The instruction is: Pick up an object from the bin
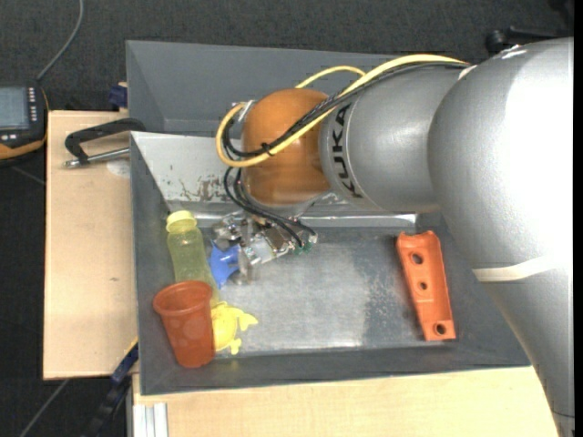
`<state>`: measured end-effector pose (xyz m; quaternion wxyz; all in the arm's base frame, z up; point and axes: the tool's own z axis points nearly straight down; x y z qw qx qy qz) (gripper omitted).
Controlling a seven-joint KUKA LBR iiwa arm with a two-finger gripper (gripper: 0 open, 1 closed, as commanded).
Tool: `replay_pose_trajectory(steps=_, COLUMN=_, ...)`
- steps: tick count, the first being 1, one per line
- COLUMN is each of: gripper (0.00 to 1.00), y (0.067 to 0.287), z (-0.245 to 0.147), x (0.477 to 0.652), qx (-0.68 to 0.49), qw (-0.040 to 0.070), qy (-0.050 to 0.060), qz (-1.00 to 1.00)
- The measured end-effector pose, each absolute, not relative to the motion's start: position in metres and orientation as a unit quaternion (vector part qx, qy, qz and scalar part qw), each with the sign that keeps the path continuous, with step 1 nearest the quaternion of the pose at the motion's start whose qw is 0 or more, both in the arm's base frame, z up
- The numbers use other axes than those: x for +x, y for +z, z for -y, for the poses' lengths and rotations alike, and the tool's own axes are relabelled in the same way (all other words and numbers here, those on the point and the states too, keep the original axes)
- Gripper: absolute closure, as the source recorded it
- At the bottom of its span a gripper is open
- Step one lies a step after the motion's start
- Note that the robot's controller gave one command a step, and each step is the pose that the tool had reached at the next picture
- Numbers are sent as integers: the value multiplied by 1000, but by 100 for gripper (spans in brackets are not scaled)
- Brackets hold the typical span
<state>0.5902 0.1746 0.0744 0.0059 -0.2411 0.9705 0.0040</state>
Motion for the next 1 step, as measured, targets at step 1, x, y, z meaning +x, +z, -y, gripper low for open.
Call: replay_pose_trajectory(steps=1, gripper=100, y=80, z=-175, x=591, qx=-241, qw=7, qy=4, qz=-971)
